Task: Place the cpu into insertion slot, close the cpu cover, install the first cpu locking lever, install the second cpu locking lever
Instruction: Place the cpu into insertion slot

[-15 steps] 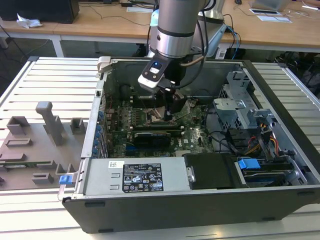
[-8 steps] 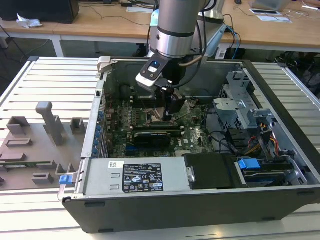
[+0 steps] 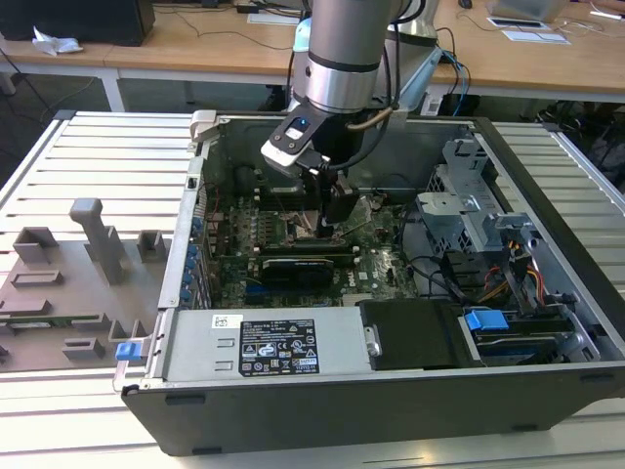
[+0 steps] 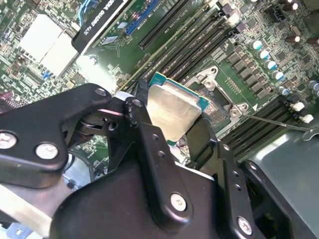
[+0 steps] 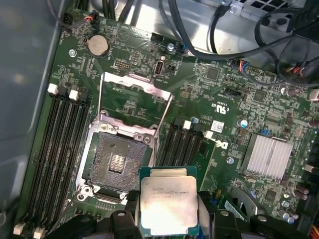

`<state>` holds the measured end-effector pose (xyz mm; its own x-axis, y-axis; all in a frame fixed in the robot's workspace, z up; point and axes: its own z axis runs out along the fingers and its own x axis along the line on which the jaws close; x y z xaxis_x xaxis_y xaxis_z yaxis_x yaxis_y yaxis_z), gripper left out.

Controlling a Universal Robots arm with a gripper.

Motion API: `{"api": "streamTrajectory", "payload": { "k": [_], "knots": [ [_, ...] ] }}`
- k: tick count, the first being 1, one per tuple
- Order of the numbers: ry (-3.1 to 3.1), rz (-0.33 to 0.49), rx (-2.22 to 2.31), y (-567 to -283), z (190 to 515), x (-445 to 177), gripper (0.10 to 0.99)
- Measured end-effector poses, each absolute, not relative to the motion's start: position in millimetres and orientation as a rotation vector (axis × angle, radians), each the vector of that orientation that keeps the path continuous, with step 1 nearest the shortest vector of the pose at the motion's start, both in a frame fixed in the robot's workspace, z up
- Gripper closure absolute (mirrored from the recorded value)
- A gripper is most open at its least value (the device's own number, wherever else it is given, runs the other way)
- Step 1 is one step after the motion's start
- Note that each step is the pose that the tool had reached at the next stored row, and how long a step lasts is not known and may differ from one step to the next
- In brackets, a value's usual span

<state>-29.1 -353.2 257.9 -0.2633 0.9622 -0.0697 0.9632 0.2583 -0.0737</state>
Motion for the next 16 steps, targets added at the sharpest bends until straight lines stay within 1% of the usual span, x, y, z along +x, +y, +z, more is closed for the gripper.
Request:
{"api": "streamTrajectory", "payload": {
  "k": [16],
  "knots": [
    [2.334,-0.187,2.068,-353.2,257.8,-29.1,0.541]
  ]
}}
